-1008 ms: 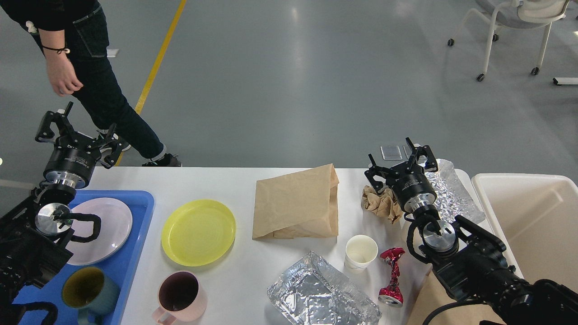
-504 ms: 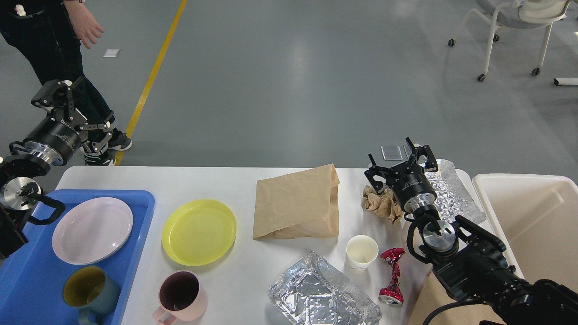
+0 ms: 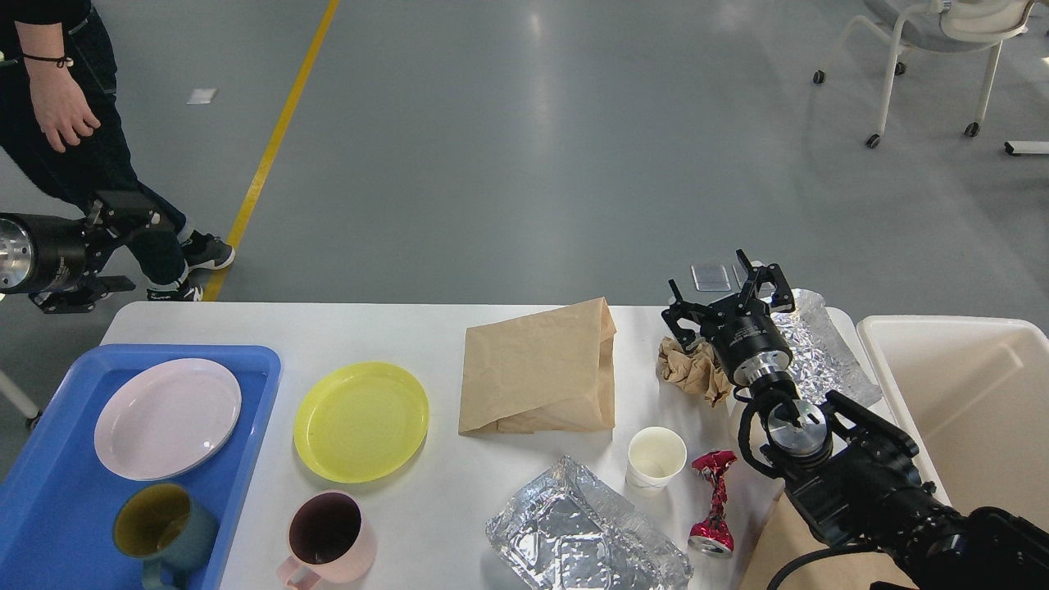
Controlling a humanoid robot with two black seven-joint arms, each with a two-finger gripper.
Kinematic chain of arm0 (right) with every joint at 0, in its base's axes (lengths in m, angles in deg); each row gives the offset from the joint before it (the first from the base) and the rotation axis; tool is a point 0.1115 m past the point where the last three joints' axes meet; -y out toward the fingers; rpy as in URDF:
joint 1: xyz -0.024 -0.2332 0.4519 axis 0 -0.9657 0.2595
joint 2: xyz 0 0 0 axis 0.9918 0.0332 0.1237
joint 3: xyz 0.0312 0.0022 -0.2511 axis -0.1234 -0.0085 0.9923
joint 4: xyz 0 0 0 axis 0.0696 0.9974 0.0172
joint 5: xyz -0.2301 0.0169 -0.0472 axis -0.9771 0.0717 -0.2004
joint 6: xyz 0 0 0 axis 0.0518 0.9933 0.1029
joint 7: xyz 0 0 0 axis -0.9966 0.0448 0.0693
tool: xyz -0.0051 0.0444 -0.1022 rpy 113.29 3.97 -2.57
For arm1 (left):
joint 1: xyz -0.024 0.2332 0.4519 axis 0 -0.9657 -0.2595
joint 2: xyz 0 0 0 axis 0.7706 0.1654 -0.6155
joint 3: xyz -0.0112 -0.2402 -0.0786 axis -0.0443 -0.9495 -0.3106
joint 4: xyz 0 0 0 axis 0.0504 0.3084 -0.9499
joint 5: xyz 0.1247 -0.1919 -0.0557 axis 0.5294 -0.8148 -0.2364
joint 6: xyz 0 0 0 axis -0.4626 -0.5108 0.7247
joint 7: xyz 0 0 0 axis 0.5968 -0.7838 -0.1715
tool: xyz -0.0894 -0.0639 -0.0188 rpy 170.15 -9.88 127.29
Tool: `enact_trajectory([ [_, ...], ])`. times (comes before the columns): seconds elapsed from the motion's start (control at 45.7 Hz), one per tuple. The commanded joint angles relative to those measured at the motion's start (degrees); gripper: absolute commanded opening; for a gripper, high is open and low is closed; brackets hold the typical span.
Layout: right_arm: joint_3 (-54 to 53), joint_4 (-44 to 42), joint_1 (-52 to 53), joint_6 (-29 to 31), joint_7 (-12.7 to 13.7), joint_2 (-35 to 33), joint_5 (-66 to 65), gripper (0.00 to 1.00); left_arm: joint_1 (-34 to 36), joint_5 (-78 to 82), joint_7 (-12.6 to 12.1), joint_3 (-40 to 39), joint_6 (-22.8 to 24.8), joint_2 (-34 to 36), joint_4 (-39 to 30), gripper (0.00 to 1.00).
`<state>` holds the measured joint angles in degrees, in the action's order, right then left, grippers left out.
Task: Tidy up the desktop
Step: 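Reach the left gripper toward the pink mug beside the yellow plate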
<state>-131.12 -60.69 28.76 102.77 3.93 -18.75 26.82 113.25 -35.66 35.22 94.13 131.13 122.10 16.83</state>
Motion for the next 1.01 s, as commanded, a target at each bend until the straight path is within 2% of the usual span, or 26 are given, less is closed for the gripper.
enact_trajectory([
  [0.0,0.0,0.0,0.0,0.01,0.0,0.0,0.0,1.0,3.34,0.05,-1.98,9.6,6.91,-0.48,-5.38,0.97],
  [0.11,0.0,0.0,0.0,0.01,0.0,0.0,0.0,1.0,5.0,0.05,-2.42,14.53,8.06,-4.08,-9.95,0.97],
  [0.35,0.0,0.0,0.0,0.01,0.0,0.0,0.0,1.0,14.5,0.05,-2.86,27.01,8.22,-9.53,-19.01,0.97],
  [0.723,0.0,0.0,0.0,0.01,0.0,0.0,0.0,1.0,20.39,1.1,-2.95,34.31,8.22,-19.9,-22.26,0.97],
  [0.986,0.0,0.0,0.0,0.01,0.0,0.0,0.0,1.0,20.57,2.77,-3.12,33.52,8.22,-24.04,-23.14,0.97],
])
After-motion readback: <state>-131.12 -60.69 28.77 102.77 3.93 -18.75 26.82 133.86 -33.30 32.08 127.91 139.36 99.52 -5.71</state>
